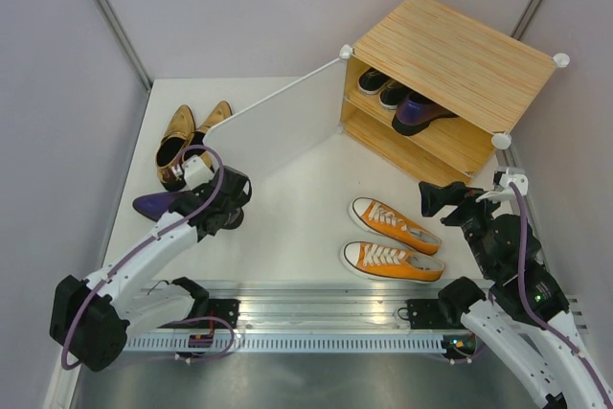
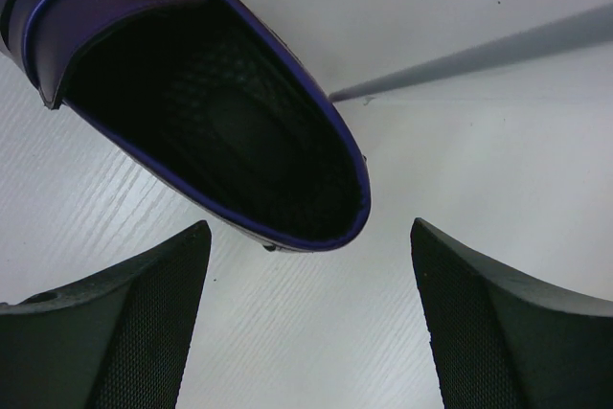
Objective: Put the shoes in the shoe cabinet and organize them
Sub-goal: Pick up the shoe from the center of the board.
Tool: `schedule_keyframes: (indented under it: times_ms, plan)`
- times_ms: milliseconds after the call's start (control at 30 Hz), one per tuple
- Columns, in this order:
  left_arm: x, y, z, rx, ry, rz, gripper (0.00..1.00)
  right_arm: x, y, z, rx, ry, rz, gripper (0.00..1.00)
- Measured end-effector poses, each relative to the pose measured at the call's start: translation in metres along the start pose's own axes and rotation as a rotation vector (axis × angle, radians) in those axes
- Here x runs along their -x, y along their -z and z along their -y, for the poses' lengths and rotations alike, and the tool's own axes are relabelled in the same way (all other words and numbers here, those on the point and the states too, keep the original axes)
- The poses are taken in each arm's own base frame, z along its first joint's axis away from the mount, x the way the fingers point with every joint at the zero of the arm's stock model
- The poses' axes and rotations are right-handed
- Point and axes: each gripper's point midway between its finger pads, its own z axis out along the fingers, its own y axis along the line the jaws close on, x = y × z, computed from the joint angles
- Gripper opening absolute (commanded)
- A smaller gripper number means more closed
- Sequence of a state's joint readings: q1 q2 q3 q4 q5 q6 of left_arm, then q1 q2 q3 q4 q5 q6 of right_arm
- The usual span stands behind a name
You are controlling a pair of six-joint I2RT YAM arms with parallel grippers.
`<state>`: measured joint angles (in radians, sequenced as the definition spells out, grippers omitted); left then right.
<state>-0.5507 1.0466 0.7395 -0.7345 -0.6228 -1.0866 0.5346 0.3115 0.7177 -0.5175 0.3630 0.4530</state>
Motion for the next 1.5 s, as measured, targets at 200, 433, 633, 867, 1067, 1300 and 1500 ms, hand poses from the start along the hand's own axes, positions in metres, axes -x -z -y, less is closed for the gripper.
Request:
schedule_keyframes:
  times_ms: [200,433,633,867,1067,1300,1500]
  plan:
    - [-0.003,-0.012,0.004,-0.006,-0.004,-0.022,0.87,-0.001,0.0,-0.001,0.009,-0.001,-0.001,0.96]
    - [-0.031,-0.023,-0.004,0.0,-0.037,-0.101,0.67,-0.003,0.0,-0.003,0.018,-0.004,-0.006,0.96]
    - [-0.049,-0.022,-0.019,-0.015,-0.039,-0.141,0.4,-0.004,0.0,-0.005,0.028,-0.005,-0.012,0.96]
    - [-0.049,-0.014,-0.017,-0.067,-0.01,-0.143,0.12,-0.005,0.0,-0.006,0.035,-0.008,-0.014,0.96]
    - [-0.046,-0.007,-0.017,-0.093,0.007,-0.142,0.4,-0.007,0.0,-0.006,0.042,-0.008,-0.017,0.96]
    - [-0.029,0.017,-0.018,-0.157,0.069,-0.109,0.43,-0.008,0.001,-0.007,0.048,-0.008,-0.02,0.96]
    - [-0.002,0.028,-0.029,-0.101,0.136,-0.031,0.48,-0.008,0.001,-0.008,0.054,-0.008,-0.024,0.96]
